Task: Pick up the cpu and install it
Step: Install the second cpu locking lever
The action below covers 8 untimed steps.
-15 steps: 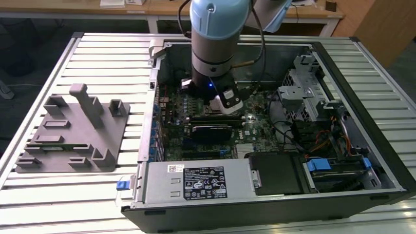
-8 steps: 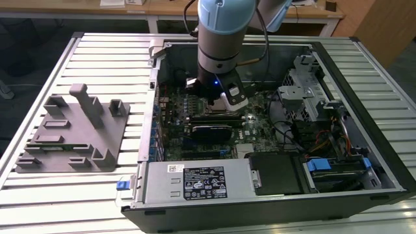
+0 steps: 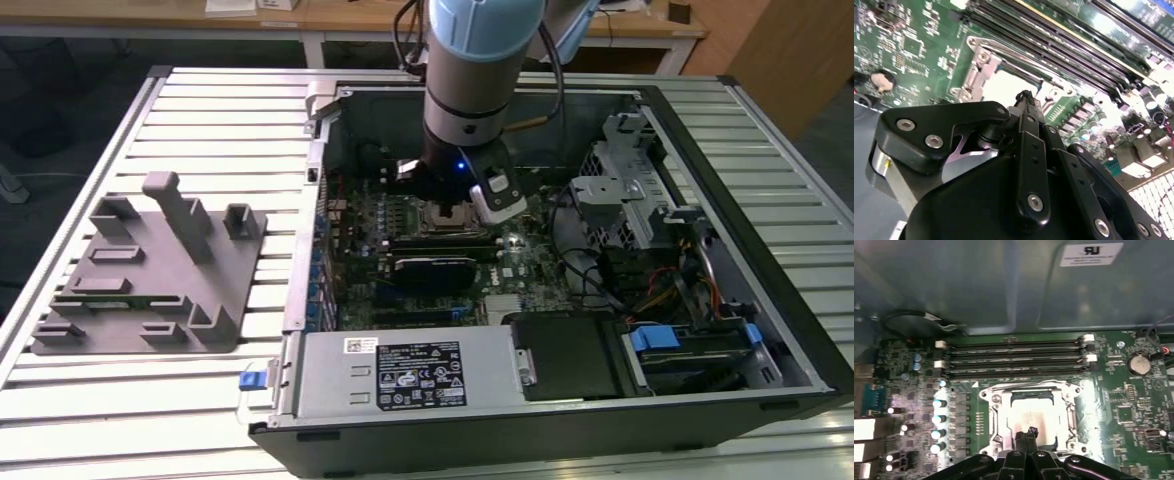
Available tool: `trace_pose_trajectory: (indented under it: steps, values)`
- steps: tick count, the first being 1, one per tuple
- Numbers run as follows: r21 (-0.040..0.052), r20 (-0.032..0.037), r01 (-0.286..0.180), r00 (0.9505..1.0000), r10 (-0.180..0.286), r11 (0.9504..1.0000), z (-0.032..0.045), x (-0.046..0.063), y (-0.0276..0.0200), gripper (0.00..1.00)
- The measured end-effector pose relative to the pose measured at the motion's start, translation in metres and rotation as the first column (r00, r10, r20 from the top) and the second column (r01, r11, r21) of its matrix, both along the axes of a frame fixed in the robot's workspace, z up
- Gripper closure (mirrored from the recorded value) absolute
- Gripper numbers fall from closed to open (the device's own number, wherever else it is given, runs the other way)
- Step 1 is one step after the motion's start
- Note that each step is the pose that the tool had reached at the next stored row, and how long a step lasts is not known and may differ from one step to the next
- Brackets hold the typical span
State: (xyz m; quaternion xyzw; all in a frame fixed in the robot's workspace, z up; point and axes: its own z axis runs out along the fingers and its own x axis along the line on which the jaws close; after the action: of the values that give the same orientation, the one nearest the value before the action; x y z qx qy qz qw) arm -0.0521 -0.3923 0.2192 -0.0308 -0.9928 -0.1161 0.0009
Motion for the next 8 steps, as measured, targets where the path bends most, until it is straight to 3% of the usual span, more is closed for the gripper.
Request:
trace_pose_trajectory:
  steps: [6,8]
  values:
    - [-0.0397,-0.0005,0.0,1.0,0.0,0.9992,0.0,0.006,0.0102,0.89]
    - [-0.0569,-0.0004,0.0,1.0,0.0,0.9984,-0.0001,0.007,0.014,0.89]
